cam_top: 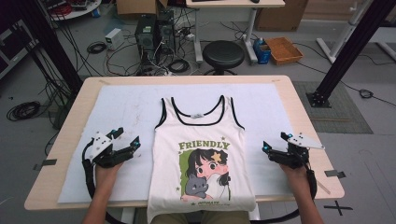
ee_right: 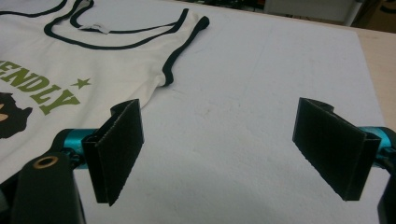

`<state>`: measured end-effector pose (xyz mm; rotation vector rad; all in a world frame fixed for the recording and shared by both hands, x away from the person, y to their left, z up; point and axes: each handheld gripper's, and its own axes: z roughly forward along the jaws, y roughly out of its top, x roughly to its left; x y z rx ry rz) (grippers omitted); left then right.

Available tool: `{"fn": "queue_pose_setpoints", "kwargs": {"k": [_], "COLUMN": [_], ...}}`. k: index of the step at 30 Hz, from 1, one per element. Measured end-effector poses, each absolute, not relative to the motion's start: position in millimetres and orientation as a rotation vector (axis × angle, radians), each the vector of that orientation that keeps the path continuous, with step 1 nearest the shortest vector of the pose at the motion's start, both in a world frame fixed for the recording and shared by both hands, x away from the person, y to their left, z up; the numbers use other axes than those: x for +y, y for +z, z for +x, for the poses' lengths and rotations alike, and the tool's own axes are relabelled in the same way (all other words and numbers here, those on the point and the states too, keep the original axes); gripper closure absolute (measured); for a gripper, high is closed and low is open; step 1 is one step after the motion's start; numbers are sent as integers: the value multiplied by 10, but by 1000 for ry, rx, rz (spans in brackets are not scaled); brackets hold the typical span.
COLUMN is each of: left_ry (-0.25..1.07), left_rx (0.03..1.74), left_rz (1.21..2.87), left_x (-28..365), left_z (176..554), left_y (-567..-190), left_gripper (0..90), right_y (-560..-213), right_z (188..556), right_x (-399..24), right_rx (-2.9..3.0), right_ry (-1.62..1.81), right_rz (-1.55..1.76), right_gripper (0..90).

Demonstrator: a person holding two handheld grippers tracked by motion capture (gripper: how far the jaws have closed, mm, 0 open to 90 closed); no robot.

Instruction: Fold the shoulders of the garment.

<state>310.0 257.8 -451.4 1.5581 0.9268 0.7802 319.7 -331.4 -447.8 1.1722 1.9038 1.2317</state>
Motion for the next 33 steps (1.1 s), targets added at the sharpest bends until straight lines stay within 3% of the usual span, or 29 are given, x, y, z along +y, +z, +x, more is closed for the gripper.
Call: {"fn": "queue_pose_setpoints", "kwargs": {"k": [25, 30, 33], "left_ry": [779, 779, 780], "left_rx": [964, 978, 982], "left_rz": [1539, 1527, 1527], "left_x": [2594, 2600, 2597], "left_z": [3107, 3111, 3112], "left_y": [-4512, -4513, -4513], "left_gripper": [252, 252, 252], "right_y": [-4329, -4180, -4099], "right_z": [3310, 3613, 3995], "right_x": [-3246, -2986, -2752], "right_rx": [1999, 2053, 2087], "right_ry": [1235, 1206, 1181], "right_rz": [1226, 1208, 1267], "right_gripper": [161, 161, 161]}}
